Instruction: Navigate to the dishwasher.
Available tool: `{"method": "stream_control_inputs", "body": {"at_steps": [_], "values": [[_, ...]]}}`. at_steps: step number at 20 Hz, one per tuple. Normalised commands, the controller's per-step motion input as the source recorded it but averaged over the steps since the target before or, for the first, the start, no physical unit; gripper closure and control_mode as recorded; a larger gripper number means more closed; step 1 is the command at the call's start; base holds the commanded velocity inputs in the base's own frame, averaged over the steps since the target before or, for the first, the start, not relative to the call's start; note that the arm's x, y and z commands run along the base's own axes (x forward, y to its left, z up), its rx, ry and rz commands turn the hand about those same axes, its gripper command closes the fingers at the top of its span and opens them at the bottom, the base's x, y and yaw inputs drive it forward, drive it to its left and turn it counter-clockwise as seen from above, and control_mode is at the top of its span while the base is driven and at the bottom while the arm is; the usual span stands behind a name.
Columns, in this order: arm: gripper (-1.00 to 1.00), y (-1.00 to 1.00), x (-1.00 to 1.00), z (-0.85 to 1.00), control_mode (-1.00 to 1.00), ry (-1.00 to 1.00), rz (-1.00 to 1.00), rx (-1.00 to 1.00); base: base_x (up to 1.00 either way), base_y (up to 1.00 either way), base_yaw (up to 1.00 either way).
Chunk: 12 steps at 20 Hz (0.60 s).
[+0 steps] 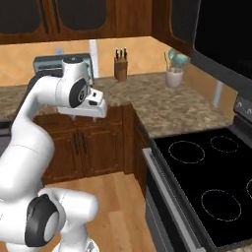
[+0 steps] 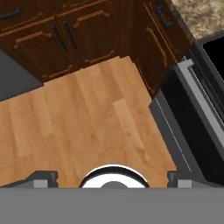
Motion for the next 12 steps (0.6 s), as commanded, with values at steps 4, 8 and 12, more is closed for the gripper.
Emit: {"method": "stream_control_inputs", "body": {"at_steps": [4,8,12], "values": [[-1.0,0.0,0.0,0.0,1.0,0.0,0.0,0.0,0.5,0.61,0.68],[-1.0,0.0,0.0,0.0,1.0,0.0,0.0,0.0,0.38,0.5,0.77],[-1.0,0.0,0.0,0.0,1.0,0.0,0.0,0.0,0.72,0.58,0.63]]}}
